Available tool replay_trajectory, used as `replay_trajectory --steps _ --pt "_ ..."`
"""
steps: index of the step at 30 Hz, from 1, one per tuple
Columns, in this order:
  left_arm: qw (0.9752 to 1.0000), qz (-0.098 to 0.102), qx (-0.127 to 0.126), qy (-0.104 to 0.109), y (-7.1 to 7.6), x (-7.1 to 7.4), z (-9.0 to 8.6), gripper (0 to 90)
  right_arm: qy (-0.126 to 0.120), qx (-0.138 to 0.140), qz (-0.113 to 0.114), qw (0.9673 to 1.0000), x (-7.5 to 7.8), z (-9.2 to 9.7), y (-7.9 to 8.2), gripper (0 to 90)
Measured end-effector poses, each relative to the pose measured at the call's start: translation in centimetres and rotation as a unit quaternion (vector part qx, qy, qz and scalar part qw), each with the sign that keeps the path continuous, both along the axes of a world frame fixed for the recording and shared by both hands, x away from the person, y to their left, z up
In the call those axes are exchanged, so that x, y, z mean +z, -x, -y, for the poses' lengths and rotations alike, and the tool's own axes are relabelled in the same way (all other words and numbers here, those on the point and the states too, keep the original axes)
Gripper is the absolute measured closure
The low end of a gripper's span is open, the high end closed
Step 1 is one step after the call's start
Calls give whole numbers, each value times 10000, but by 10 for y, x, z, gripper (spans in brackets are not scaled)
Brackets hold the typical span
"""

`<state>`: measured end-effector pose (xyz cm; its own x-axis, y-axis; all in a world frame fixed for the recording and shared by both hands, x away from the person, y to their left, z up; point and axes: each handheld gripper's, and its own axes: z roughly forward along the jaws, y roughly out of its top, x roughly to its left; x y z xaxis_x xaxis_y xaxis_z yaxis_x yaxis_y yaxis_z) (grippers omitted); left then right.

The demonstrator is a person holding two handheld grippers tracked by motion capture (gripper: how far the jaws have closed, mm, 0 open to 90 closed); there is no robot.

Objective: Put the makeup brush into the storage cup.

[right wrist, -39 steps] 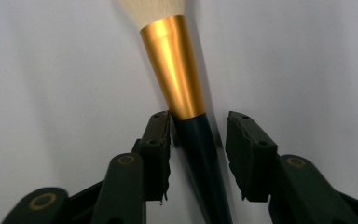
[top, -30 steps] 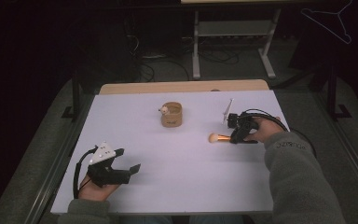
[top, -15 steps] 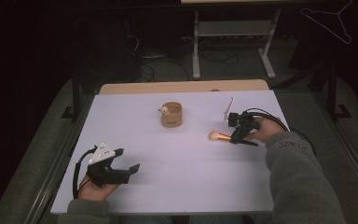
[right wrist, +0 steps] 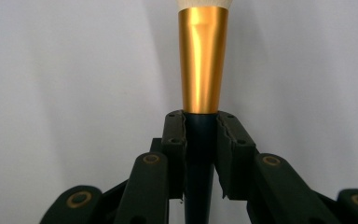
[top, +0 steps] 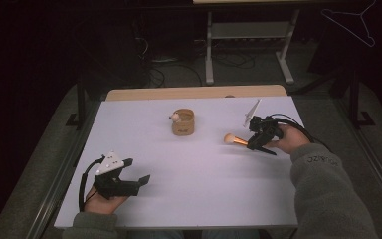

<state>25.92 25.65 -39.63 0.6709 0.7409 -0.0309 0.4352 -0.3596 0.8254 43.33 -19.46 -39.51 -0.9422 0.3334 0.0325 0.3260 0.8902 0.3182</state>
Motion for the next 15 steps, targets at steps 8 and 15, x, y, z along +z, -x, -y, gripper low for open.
replay_trajectory --steps 8,15 --pt "9999 -25 -94 35 -1 1 5 171 -314 124 225 9992 23 -4 18 739" --pt "9996 -17 -259 124 -2 7 11 200 -699 184 428 9965 36 -8 35 739"
